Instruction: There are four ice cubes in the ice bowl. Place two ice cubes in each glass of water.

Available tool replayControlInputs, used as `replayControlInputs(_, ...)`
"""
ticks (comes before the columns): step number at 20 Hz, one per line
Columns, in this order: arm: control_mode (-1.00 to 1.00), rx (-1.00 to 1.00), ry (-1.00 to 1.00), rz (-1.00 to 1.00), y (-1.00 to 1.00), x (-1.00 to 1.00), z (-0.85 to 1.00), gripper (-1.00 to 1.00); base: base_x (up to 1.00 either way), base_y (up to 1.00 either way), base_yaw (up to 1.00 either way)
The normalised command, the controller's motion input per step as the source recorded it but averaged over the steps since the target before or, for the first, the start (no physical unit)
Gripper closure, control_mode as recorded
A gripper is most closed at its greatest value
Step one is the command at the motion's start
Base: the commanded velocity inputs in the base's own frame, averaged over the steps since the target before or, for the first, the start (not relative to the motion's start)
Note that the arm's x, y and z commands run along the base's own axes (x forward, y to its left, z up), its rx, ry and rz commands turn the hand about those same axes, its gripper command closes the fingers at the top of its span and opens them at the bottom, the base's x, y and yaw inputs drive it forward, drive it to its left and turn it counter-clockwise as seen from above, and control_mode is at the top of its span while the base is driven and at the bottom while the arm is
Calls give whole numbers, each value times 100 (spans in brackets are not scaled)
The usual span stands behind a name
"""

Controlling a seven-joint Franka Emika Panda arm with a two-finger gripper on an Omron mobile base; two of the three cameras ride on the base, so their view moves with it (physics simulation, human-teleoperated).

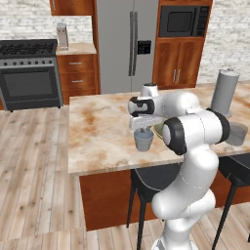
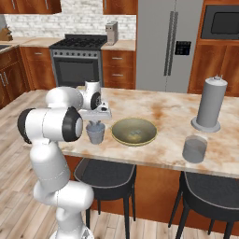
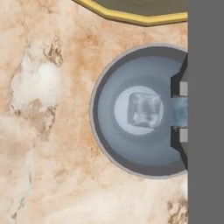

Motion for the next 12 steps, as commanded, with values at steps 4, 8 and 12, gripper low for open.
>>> replayControlInputs(4, -100, 0, 0, 0, 0, 0, -36, 100, 0, 0, 0)
replayControlInputs(8, -100, 0, 0, 0, 0, 4, -8, 100, 0, 0, 0)
replayControlInputs(12, -100, 0, 0, 0, 0, 5, -1, -100, 0, 0, 0)
